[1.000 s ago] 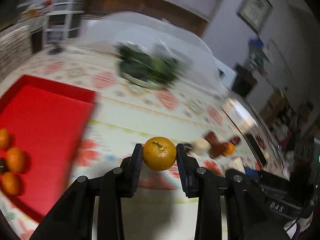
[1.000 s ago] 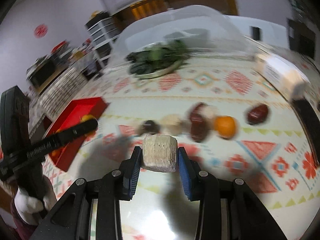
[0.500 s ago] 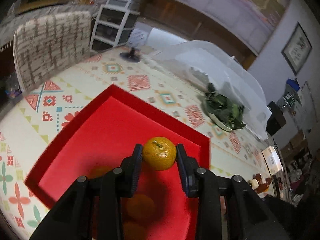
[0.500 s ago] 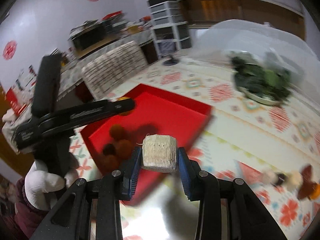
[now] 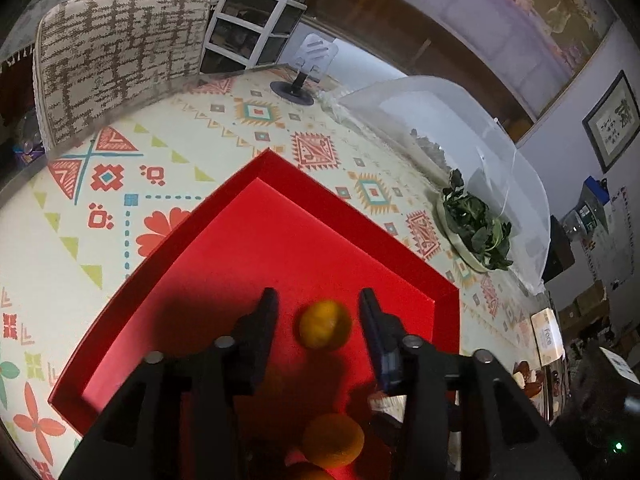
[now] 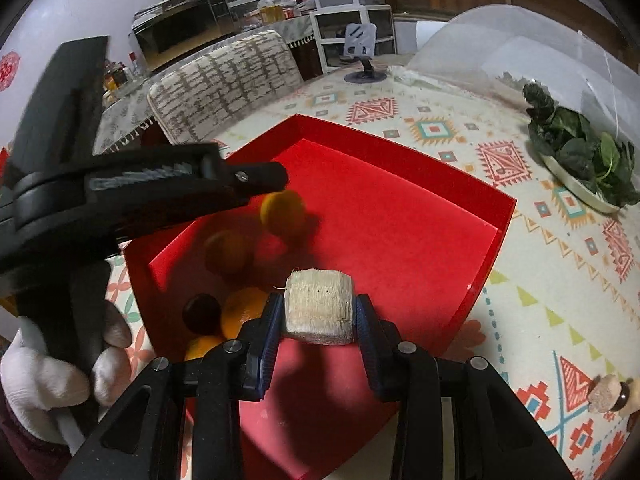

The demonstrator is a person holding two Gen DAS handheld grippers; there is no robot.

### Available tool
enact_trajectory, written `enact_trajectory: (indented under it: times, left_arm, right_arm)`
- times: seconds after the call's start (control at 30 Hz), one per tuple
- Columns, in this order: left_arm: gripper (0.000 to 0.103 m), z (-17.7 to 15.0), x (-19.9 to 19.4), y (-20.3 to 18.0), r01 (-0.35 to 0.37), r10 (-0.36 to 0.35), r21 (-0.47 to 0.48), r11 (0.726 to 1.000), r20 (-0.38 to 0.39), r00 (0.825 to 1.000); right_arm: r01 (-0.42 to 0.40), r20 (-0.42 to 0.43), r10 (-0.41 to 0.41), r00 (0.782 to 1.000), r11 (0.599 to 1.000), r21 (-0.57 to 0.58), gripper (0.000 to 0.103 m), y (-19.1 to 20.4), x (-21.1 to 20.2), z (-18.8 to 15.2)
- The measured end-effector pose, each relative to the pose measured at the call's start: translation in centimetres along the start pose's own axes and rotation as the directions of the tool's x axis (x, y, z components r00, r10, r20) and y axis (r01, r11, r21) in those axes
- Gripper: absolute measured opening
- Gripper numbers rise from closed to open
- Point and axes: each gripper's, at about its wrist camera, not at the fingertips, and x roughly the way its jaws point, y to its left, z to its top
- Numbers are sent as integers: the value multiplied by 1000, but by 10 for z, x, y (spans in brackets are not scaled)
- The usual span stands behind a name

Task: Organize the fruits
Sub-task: 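Carry the cube and orange over the red tray and open both tools, then move both tools back to the row of fruits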

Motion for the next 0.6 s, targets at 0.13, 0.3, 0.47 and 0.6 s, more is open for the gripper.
enact_trajectory:
  times: [0.13,0.3,0.47,0.6]
  left_arm:
    - [58,0,-16,-1,23,-22,-23,999,41,999]
    - [68,-6,-40,-16,64,-63,-11,998,82,995]
    - [75,-21,-58,-40,113,-114,9,994,103,988]
    - [76,-37,-58,-58,153,-153,10,988,78,985]
  right_arm:
    - [-7,24,6,1000,1000,24,41,-6,-6,1]
    - [-19,71,15,997,998,54,45,-15,-30,-4]
    - [-24,122,10,992,993,116,47,-39,-64,-24]
    - [-8,185,-25,982,984,176,52,-64,-99,-46]
